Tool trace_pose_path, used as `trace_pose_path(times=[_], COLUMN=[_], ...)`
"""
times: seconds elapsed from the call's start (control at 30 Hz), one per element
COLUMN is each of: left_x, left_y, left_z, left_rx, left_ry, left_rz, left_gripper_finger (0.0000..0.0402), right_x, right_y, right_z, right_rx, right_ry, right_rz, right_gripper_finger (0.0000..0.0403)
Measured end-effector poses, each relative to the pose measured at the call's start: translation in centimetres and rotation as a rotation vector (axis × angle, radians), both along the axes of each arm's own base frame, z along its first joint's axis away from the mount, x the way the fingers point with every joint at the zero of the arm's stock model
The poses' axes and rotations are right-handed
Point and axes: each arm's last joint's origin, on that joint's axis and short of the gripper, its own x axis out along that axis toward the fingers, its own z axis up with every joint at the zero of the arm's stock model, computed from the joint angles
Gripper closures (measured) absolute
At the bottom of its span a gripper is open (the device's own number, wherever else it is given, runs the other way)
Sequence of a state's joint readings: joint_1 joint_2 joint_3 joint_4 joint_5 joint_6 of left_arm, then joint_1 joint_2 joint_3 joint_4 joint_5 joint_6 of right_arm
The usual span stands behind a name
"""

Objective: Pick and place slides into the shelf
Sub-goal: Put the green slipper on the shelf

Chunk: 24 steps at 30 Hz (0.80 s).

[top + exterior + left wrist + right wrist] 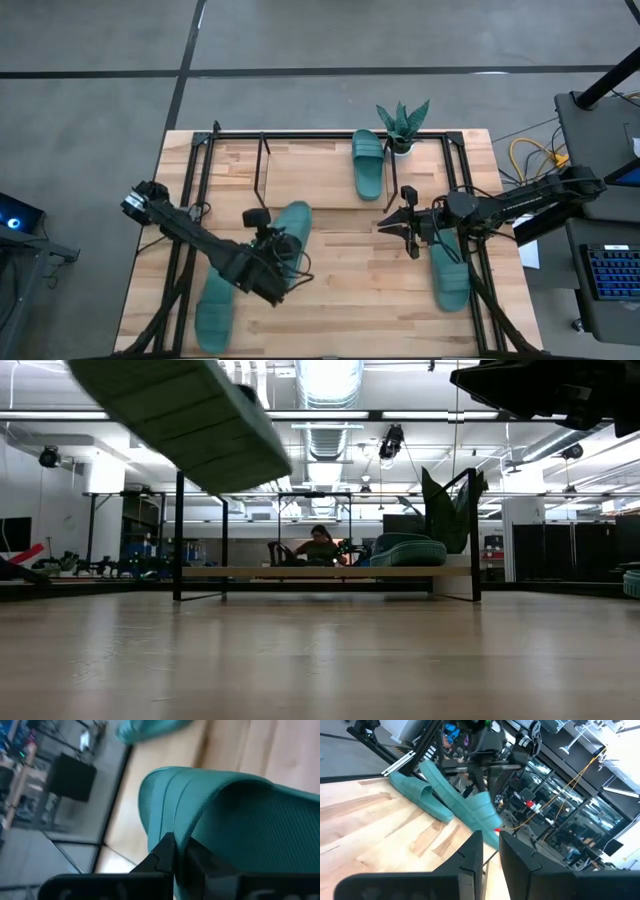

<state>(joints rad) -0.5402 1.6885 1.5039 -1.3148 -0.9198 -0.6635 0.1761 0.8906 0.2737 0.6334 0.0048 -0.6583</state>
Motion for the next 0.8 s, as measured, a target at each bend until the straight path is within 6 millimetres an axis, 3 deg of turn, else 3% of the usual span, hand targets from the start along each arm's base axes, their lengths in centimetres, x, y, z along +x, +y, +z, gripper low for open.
trace_pose_path(times=[0.23, 0.5, 0.8], left_x=[1.2, 2.6, 4.0], left_y=[2.1, 6.0, 9.9], left_z=[2.2, 4.8, 5.9], left_rx=[0.061, 0.112, 0.197], left_ry=[-0.07, -0.139, -0.163], left_rz=[-0.068, -0.06, 0.01], left_gripper_finger=[0.0402, 0.0402, 0.0401], right_x=[0.0, 0.0, 0.0], right_y=[0.0, 0.0, 0.0], right_z=[0.0, 0.0, 0.0], right_rx=[0.003, 0.021, 0.03], right_ry=[0.001, 0.004, 0.006], right_rz=[0.0, 0.001, 0.001], right_gripper_finger=[0.0349, 0.0349, 0.0349])
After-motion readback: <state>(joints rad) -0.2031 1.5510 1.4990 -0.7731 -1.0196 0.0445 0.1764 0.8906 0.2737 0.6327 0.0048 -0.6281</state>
